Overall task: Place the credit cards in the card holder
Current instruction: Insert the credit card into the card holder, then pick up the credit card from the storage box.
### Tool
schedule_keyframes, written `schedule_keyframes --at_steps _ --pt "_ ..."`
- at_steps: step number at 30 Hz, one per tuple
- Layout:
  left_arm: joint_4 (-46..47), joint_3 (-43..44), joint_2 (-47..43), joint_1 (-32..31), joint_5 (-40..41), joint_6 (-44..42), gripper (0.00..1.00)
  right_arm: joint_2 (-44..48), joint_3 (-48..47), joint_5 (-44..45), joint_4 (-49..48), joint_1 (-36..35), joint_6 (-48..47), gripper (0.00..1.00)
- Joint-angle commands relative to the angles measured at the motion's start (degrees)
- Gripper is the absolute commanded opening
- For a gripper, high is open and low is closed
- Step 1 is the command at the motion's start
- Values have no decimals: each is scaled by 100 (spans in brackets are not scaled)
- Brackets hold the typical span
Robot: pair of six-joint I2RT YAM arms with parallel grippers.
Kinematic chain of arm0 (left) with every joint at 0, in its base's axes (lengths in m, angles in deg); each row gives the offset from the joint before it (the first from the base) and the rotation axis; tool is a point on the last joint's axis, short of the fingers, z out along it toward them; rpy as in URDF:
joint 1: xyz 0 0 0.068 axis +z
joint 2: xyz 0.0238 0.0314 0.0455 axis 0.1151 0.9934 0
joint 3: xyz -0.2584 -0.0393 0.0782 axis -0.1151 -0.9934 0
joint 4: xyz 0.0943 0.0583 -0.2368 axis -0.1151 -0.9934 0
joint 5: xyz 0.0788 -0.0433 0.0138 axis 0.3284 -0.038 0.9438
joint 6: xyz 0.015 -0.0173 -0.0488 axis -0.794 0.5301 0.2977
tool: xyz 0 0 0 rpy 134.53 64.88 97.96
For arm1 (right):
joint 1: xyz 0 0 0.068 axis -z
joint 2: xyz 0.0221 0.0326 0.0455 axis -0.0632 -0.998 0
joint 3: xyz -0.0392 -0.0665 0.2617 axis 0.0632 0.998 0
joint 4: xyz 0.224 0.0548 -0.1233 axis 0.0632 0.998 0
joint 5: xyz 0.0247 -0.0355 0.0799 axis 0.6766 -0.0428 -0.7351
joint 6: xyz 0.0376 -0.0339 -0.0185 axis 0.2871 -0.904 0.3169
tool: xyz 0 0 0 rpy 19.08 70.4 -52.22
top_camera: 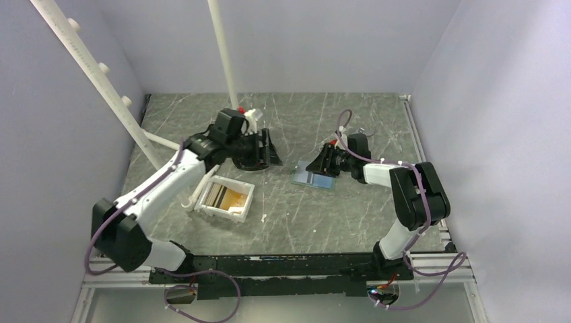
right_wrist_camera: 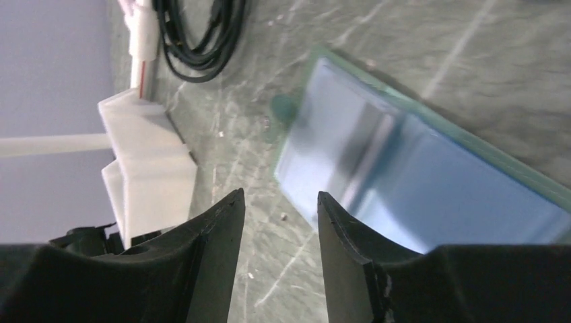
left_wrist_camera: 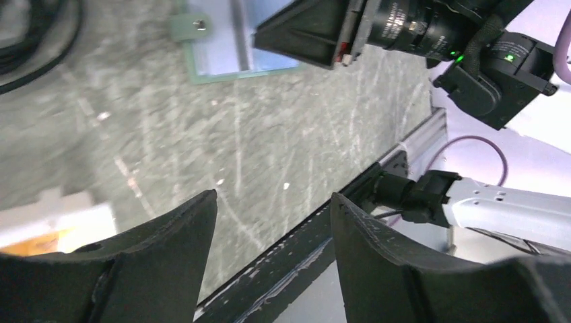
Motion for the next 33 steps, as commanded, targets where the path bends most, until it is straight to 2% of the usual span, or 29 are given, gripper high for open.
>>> schedule_keyframes --at_steps 1,4,5,7,8,13,18,24,27,33 --pt "-1571 180 -631 272 732 -688 69 139 243 308 65 115 -194 45" --pt "-2344 254 -855 581 1162 -969 75 74 451 541 177 210 -278 42" --pt "-2535 249 -898 730 1250 -1028 79 59 491 632 238 284 -295 40" --pt "-2891 186 -911 1067 1386 -1121 97 71 637 668 268 468 -286 39" --pt "-3022 143 -909 1164 1512 -1137 99 92 680 706 287 561 -299 39" --pt "-3438 -107 -716 1300 2371 -1170 99 193 706 919 504 822 -473 39" --pt "-3569 -152 -71 1317 3082 -1450 99 277 756 785 297 828 -495 39" --pt "-3312 -299 483 1332 3243 -1630 99 405 878 651 101 829 -482 39" --pt "-3100 -462 603 1343 2981 -1744 99 448 919 577 2 831 -452 40" --pt "-2654 -905 851 1439 2980 -1909 99 393 985 434 -220 833 -369 40"
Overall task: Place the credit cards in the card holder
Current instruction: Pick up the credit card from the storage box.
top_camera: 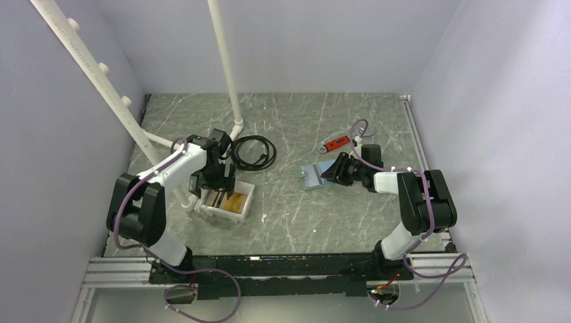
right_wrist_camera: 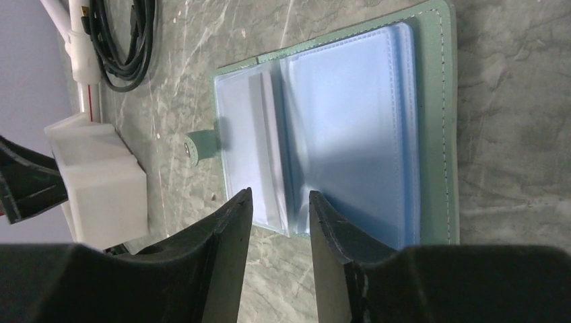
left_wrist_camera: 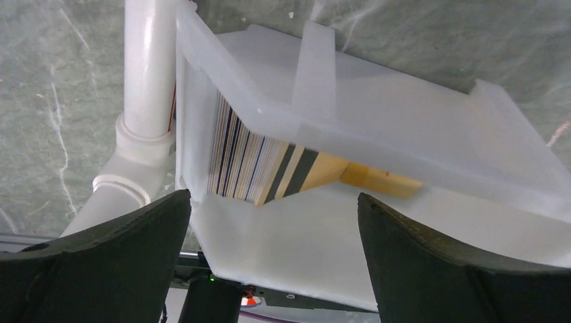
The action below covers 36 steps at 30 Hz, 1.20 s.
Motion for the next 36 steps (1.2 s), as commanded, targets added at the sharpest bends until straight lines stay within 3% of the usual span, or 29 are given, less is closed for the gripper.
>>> schedule_keyframes --at_steps 1,11,18,24,30,34,36 --pt "374 -182 243 78 44 -246 99 40 114 -24 -193 29 -75 40" --pt "339 95 1164 96 261 -137 98 91 150 -62 -278 27 -54 40" --pt "359 -47 714 18 648 184 62 89 176 -73 -324 25 -32 40" --pt "304 -109 137 -5 1134 319 46 -8 180 -146 -401 15 -4 40" --pt "378 -206 59 -10 875 280 52 7 190 -146 -402 17 -13 40" --pt "364 -159 209 -10 939 344 67 -28 198 -172 -419 17 -13 40" --pt "345 -132 261 -10 1026 372 69 -20 201 -182 -421 4 -21 40"
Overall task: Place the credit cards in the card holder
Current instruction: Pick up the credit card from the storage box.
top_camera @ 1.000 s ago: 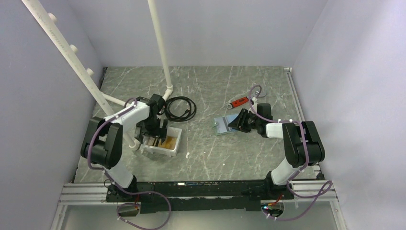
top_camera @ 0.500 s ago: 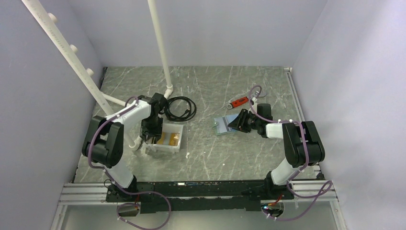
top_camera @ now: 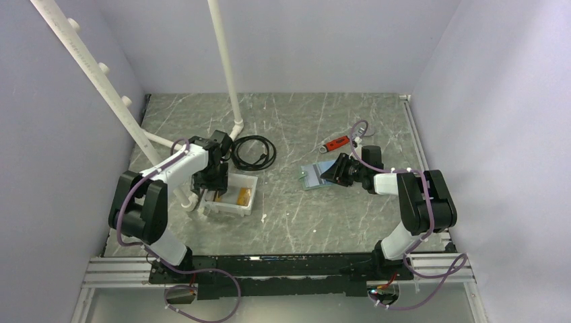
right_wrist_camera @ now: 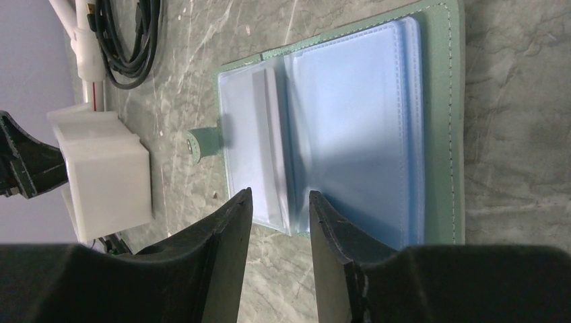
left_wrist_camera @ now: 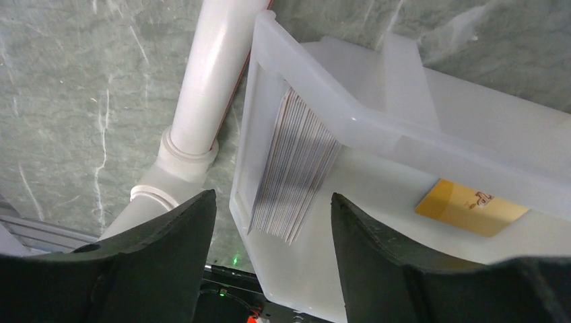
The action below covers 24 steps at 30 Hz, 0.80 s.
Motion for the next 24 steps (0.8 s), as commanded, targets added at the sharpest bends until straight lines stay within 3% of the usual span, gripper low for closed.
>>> schedule_keyframes --at_steps 1,4,6,15,24 --pt "41 72 97 8 275 119 70 -16 70 -90 -165 3 -63 40" --pt "36 88 86 8 348 132 78 -21 78 -105 -181 -2 -59 40" --pt "32 97 63 8 410 133 79 -41 83 -116 -187 -11 -54 40" --pt "-208 203 -49 8 732 194 56 -79 83 -156 -237 -46 -37 40" --pt "-287 281 -153 -22 717 167 45 -70 96 -169 -244 -63 -41 40"
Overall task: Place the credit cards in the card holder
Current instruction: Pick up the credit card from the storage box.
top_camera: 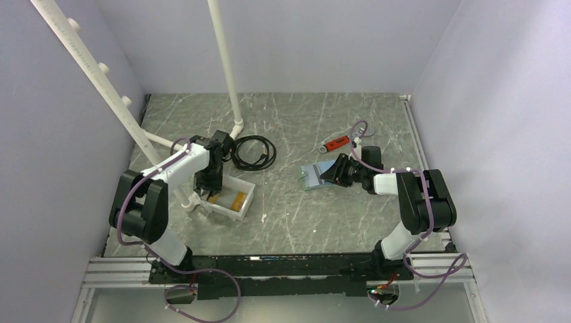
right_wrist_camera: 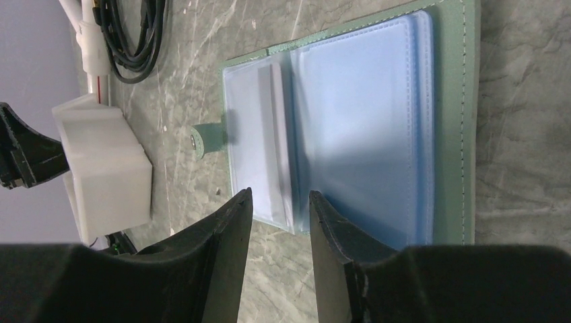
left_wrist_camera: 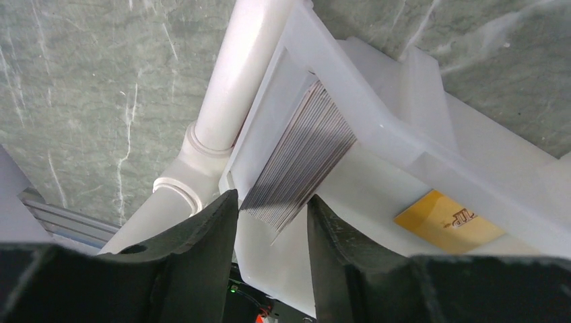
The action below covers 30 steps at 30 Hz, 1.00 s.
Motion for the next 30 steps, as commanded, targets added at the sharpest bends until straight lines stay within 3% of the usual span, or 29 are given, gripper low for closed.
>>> schedule_keyframes --at_steps 1,16,26,29,30 --pt "-141 209 -216 -12 306 61 44 -23 65 -34 -148 -31 -47 39" --pt "-394 407 -243 -120 493 117 33 -55 66 -51 -165 -57 -52 39" --pt "-387 313 -107 -120 632 159 40 -56 58 -75 -142 -66 -65 39" --pt "-443 352 -149 -120 692 187 54 -57 54 -84 -155 -70 -65 39" --pt "-455 361 -166 -120 708 192 54 -59 53 -84 -150 -74 -65 39"
